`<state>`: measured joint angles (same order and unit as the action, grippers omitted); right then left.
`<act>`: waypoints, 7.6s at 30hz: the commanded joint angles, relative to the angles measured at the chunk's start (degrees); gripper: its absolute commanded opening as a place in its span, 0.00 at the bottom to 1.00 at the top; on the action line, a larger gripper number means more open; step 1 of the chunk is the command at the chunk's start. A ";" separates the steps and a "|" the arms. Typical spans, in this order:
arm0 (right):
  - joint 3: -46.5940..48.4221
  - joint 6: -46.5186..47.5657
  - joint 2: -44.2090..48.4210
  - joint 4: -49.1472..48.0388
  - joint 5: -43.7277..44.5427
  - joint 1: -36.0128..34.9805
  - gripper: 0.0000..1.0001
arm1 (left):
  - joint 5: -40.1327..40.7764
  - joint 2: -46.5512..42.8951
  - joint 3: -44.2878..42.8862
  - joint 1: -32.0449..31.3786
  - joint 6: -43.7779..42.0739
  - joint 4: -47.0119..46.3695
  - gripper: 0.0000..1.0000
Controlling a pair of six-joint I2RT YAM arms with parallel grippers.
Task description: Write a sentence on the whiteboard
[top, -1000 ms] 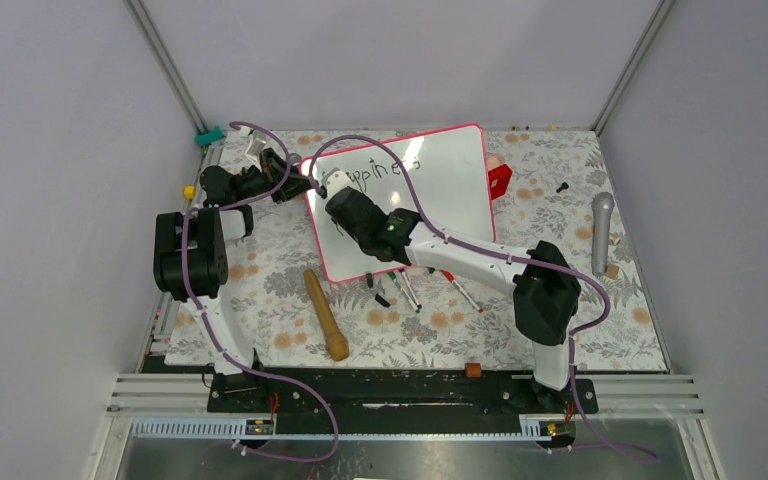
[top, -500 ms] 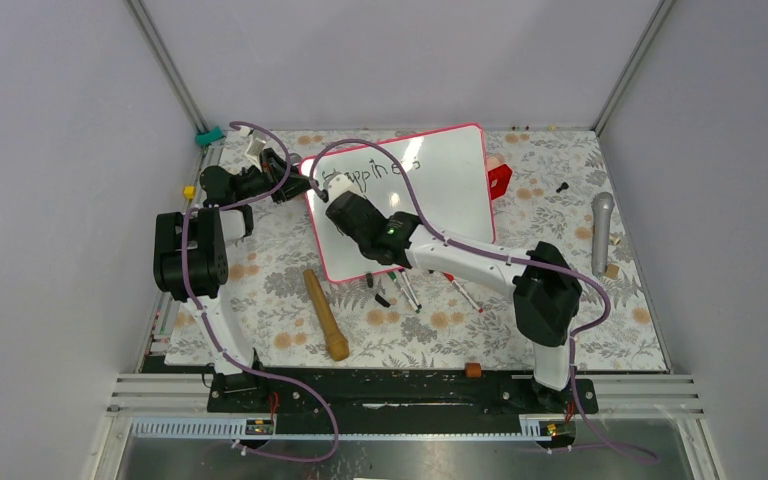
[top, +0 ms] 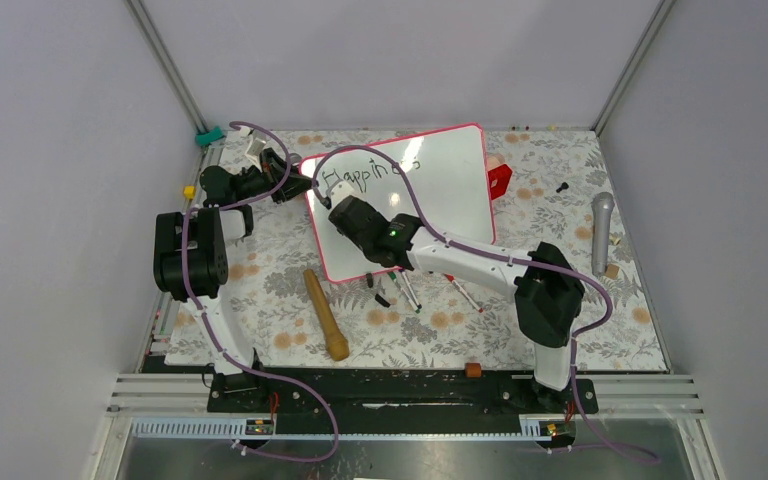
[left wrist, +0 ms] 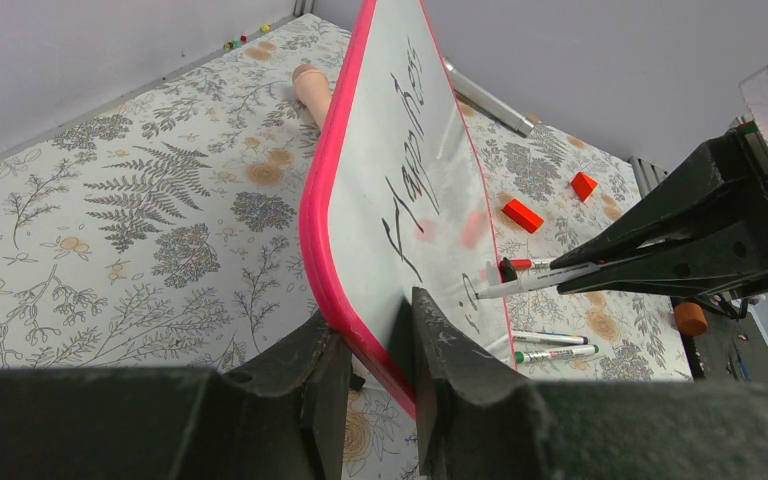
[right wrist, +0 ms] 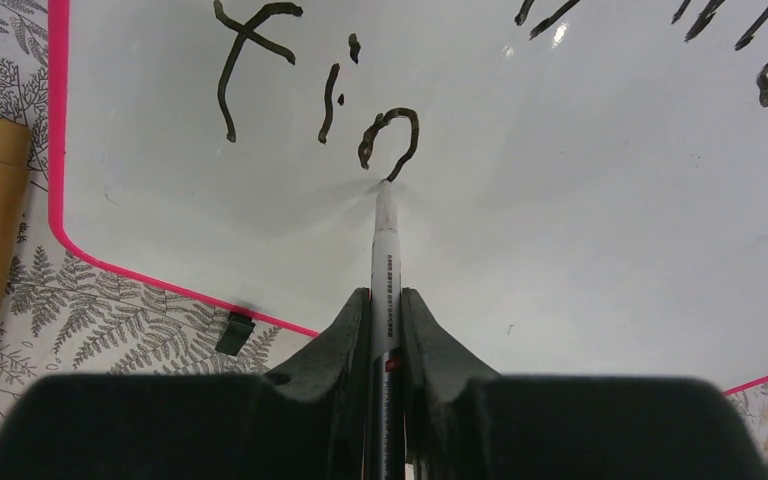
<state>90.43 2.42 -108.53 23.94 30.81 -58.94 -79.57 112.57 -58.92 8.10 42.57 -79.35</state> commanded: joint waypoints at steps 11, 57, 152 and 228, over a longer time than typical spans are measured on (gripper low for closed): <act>-2.72 -0.05 7.42 -2.73 -3.35 0.27 0.00 | -15.12 1.00 1.23 -1.27 -8.43 -4.75 0.00; 4.41 -0.42 1.32 0.41 0.56 3.74 0.00 | -15.16 0.42 2.06 -1.24 -9.06 -4.70 0.00; 3.13 -1.95 1.31 4.11 -3.13 5.59 0.00 | -15.13 0.78 1.55 -1.26 -8.52 -4.73 0.00; -17.71 -1.81 17.50 -17.01 -1.41 5.76 0.00 | -15.18 -1.84 5.41 -1.26 -12.60 -4.81 0.00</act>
<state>72.23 1.19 -92.73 9.30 30.37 -53.60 -78.61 110.21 -56.10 8.32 40.32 -79.44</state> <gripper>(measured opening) 0.180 0.248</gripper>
